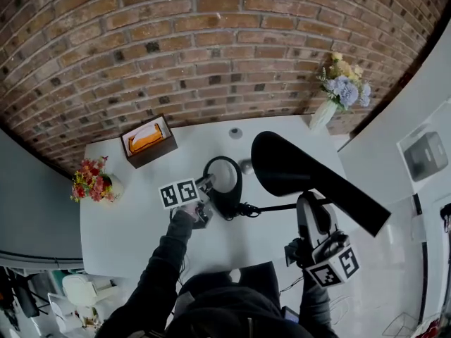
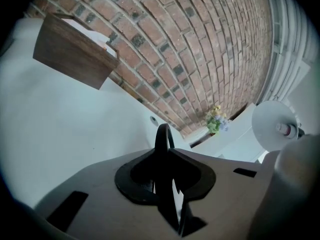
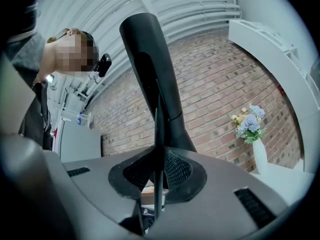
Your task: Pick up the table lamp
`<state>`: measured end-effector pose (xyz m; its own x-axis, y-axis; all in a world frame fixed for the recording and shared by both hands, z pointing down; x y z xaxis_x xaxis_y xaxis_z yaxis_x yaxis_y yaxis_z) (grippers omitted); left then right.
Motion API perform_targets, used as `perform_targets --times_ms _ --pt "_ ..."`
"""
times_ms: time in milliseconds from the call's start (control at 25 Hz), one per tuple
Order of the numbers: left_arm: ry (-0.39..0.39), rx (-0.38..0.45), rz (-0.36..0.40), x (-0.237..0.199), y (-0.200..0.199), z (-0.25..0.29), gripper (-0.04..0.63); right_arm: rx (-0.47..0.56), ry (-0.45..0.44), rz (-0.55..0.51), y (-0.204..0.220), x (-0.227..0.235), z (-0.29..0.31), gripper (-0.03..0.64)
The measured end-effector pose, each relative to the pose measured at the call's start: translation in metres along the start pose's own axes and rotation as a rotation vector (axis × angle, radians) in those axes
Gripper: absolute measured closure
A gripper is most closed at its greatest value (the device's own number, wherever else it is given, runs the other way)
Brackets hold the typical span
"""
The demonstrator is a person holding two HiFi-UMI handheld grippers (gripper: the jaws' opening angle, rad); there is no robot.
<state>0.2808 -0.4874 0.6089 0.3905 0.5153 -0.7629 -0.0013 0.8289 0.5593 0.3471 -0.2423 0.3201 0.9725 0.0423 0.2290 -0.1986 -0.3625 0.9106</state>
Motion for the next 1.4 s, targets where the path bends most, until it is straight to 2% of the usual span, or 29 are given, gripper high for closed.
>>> perform_targets --times_ms 240,600,840,1040,1400 --pt "0.022 0.113 0.036 0.026 -0.037 -0.028 0.532 0.064 -0.022 0.044 -0.027 0.005 0.004 0.572" --pt "0.089 0.341 0.104 0.075 -0.119 -0.064 0.532 0.155 -0.013 0.238 -0.051 0.058 0.025 0.572" --pt "0.123 0.472 0.152 0.107 -0.177 -0.102 0.532 0.210 -0.078 0.301 -0.077 0.057 0.059 0.572" --pt "0.139 0.550 0.199 0.126 -0.212 -0.130 0.532 0.247 -0.140 0.335 -0.091 0.047 0.079 0.571" --pt "0.149 0.627 0.192 0.129 -0.234 -0.167 0.529 0.237 -0.229 0.405 -0.093 0.038 0.110 0.572"
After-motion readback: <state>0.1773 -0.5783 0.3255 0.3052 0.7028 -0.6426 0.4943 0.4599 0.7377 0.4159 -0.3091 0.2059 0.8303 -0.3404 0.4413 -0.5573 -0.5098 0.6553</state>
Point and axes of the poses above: the fingertips, and each gripper's own axes: z forward along the fingers, x to its right, y out of its underside, the point moved 1 cm from there along -z, backward along the fingers, and after that the axes turned 6 degrees about x, right-handed, at the moved point
